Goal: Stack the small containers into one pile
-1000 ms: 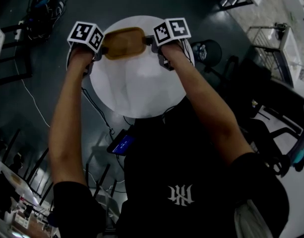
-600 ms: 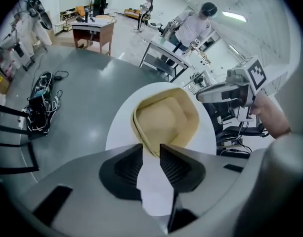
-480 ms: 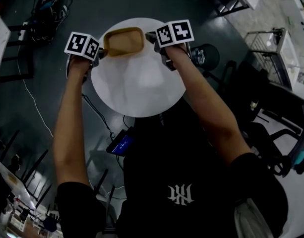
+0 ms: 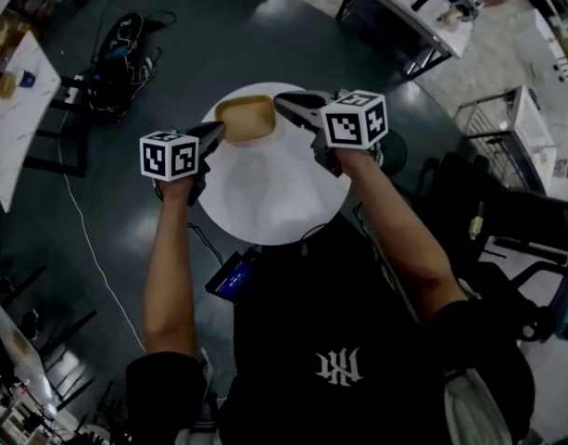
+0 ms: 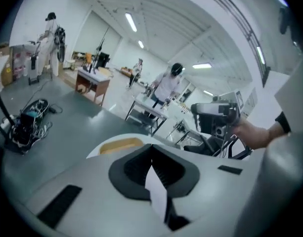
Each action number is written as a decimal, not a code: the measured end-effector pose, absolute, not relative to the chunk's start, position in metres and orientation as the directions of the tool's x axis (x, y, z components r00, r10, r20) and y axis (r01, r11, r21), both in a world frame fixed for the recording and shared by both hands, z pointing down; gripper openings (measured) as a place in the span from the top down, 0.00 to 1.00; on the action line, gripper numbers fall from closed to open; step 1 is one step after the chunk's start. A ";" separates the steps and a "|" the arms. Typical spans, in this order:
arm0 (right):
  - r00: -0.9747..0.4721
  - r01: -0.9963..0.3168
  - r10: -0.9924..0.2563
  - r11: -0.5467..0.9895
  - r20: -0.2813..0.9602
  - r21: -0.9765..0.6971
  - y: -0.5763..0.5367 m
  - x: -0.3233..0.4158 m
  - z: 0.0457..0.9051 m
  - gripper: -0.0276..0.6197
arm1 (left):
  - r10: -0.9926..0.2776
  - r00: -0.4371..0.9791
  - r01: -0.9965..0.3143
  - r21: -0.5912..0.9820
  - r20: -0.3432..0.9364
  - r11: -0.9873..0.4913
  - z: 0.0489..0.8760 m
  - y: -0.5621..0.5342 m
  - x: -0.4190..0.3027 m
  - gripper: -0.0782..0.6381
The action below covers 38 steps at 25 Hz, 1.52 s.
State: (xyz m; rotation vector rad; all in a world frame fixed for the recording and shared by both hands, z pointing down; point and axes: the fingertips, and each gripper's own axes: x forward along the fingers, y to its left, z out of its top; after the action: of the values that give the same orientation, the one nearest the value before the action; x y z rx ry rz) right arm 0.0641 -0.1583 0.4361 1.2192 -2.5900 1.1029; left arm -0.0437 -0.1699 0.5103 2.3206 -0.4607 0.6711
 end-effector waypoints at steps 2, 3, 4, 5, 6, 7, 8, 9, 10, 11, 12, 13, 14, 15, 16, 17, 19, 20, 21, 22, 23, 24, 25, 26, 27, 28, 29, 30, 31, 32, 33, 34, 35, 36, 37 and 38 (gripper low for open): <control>-0.712 -0.670 -0.649 0.515 0.268 -0.534 -0.149 0.057 0.399 0.88 | -0.209 0.858 -0.439 0.457 0.470 -0.774 0.469 -0.164 -0.035 0.88; -0.734 -0.646 -0.644 0.563 0.217 -0.516 -0.143 0.053 0.379 0.88 | -0.234 0.878 -0.418 0.428 0.417 -0.801 0.447 -0.160 -0.033 0.88; -0.758 -0.614 -0.633 0.611 0.158 -0.501 -0.137 0.048 0.358 0.88 | -0.256 0.895 -0.399 0.399 0.364 -0.826 0.425 -0.155 -0.030 0.89; -0.780 -0.580 -0.618 0.655 0.098 -0.484 -0.130 0.044 0.337 0.88 | -0.276 0.909 -0.383 0.368 0.312 -0.847 0.403 -0.150 -0.028 0.89; -0.796 -0.552 -0.604 0.693 0.045 -0.464 -0.121 0.043 0.318 0.88 | -0.292 0.920 -0.370 0.339 0.259 -0.865 0.381 -0.143 -0.026 0.89; -0.806 -0.532 -0.592 0.723 0.001 -0.441 -0.112 0.043 0.302 0.88 | -0.308 0.929 -0.360 0.313 0.205 -0.879 0.360 -0.134 -0.024 0.89; -0.812 -0.517 -0.582 0.745 -0.033 -0.423 -0.101 0.044 0.289 0.88 | -0.322 0.935 -0.352 0.295 0.147 -0.888 0.340 -0.124 -0.022 0.89; -0.818 -0.501 -0.571 0.761 -0.060 -0.413 -0.089 0.046 0.278 0.88 | -0.334 0.939 -0.344 0.286 0.085 -0.894 0.321 -0.112 -0.020 0.89; -0.825 -0.483 -0.559 0.773 -0.084 -0.411 -0.076 0.049 0.271 0.88 | -0.342 0.939 -0.336 0.282 0.026 -0.899 0.303 -0.098 -0.019 0.89; -0.830 -0.463 -0.547 0.784 -0.107 -0.412 -0.062 0.051 0.265 0.88 | -0.346 0.938 -0.327 0.277 -0.023 -0.904 0.287 -0.083 -0.017 0.89; -0.835 -0.444 -0.534 0.797 -0.133 -0.410 -0.049 0.053 0.261 0.88 | -0.345 0.936 -0.317 0.268 -0.064 -0.910 0.274 -0.067 -0.016 0.89; -0.839 -0.424 -0.519 0.810 -0.161 -0.405 -0.035 0.053 0.257 0.88 | -0.336 0.936 -0.299 0.262 -0.105 -0.918 0.263 -0.051 -0.016 0.89; -0.842 -0.404 -0.505 0.822 -0.188 -0.400 -0.020 0.052 0.254 0.88 | -0.316 0.936 -0.269 0.267 -0.154 -0.926 0.255 -0.033 -0.016 0.89; -0.844 -0.387 -0.493 0.832 -0.211 -0.398 -0.004 0.051 0.254 0.88 | -0.289 0.934 -0.224 0.284 -0.209 -0.932 0.249 -0.016 -0.016 0.89; -0.845 -0.372 -0.484 0.838 -0.229 -0.399 0.013 0.051 0.255 0.88 | -0.261 0.929 -0.177 0.306 -0.263 -0.936 0.246 0.003 -0.015 0.89; -0.844 -0.358 -0.478 0.841 -0.245 -0.406 0.030 0.052 0.257 0.88 | -0.242 0.921 -0.139 0.324 -0.306 -0.936 0.244 0.021 -0.014 0.89; -0.841 -0.328 -0.467 0.842 -0.274 -0.429 0.060 0.057 0.262 0.88 | -0.244 0.900 -0.119 0.335 -0.361 -0.935 0.243 0.057 -0.014 0.89; -0.842 -0.312 -0.459 0.843 -0.283 -0.438 0.075 0.059 0.265 0.88 | -0.258 0.891 -0.130 0.333 -0.375 -0.934 0.244 0.075 -0.014 0.89; -0.847 -0.299 -0.449 0.845 -0.286 -0.443 0.090 0.061 0.267 0.88 | -0.270 0.885 -0.142 0.331 -0.379 -0.933 0.245 0.091 -0.014 0.89; -0.853 -0.288 -0.438 0.848 -0.283 -0.445 0.106 0.062 0.269 0.88 | -0.275 0.884 -0.147 0.334 -0.377 -0.931 0.246 0.108 -0.012 0.89; -0.860 -0.281 -0.428 0.851 -0.279 -0.443 0.121 0.064 0.270 0.88 | -0.273 0.888 -0.146 0.338 -0.371 -0.930 0.247 0.125 -0.009 0.88; -0.864 -0.275 -0.420 0.856 -0.278 -0.438 0.136 0.065 0.271 0.88 | -0.271 0.894 -0.145 0.341 -0.358 -0.929 0.248 0.142 -0.006 0.88; -0.866 -0.269 -0.413 0.860 -0.283 -0.433 0.148 0.066 0.272 0.88 | -0.272 0.902 -0.153 0.343 -0.335 -0.927 0.251 0.156 -0.004 0.88; -0.865 -0.262 -0.407 0.865 -0.293 -0.429 0.158 0.066 0.273 0.88 | -0.280 0.911 -0.169 0.347 -0.301 -0.922 0.256 0.167 -0.002 0.89; -0.863 -0.254 -0.402 0.868 -0.305 -0.427 0.166 0.064 0.274 0.88 | -0.293 0.920 -0.189 0.359 -0.262 -0.914 0.265 0.177 -0.003 0.89; -0.861 -0.246 -0.398 0.870 -0.316 -0.427 0.174 0.061 0.275 0.88 | -0.306 0.926 -0.208 0.378 -0.221 -0.902 0.276 0.186 -0.004 0.89; -0.860 -0.240 -0.394 0.872 -0.323 -0.426 0.182 0.057 0.278 0.88 | -0.318 0.930 -0.226 0.398 -0.182 -0.889 0.288 0.195 -0.006 0.89; -0.861 -0.235 -0.391 0.874 -0.326 -0.426 0.190 0.054 0.280 0.88 | -0.325 0.935 -0.242 0.413 -0.145 -0.878 0.299 0.204 -0.008 0.89; -0.860 -0.232 -0.389 0.875 -0.329 -0.426 0.199 0.050 0.283 0.89 | -0.324 0.940 -0.253 0.415 -0.108 -0.874 0.307 0.214 -0.009 0.89; -0.859 -0.229 -0.387 0.876 -0.334 -0.425 0.207 0.046 0.284 0.89 | -0.312 0.947 -0.258 0.405 -0.072 -0.877 0.311 0.222 -0.010 0.89; -0.859 -0.225 -0.383 0.878 -0.339 -0.423 0.213 0.043 0.284 0.89 | -0.294 0.955 -0.258 0.383 -0.037 -0.887 0.311 0.230 -0.010 0.89; -0.862 -0.220 -0.377 0.881 -0.340 -0.419 0.218 0.038 0.283 0.89 | -0.275 0.961 -0.257 0.350 -0.002 -0.901 0.309 0.235 -0.011 0.89; -0.867 -0.213 -0.367 0.884 -0.337 -0.415 0.221 0.033 0.282 0.89 | -0.260 0.965 -0.256 0.312 0.028 -0.915 0.307 0.239 -0.012 0.89; -0.874 -0.209 -0.358 0.888 -0.329 -0.411 0.223 0.026 0.281 0.89 | -0.252 0.966 -0.257 0.271 0.052 -0.928 0.304 0.241 -0.015 0.89; -0.882 -0.210 -0.351 0.890 -0.316 -0.404 0.224 0.019 0.281 0.89 | -0.250 0.966 -0.259 0.234 0.066 -0.937 0.300 0.241 -0.019 0.89; -0.888 -0.217 -0.349 0.892 -0.299 -0.397 0.226 0.013 0.281 0.89 | -0.251 0.965 -0.260 0.206 0.069 -0.943 0.297 0.242 -0.024 0.89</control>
State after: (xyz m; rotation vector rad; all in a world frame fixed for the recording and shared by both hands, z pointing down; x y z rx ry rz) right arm 0.0130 0.2257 0.2808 0.5294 -3.4129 0.6408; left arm -0.0237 0.2419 0.2971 2.9009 -0.3819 0.0616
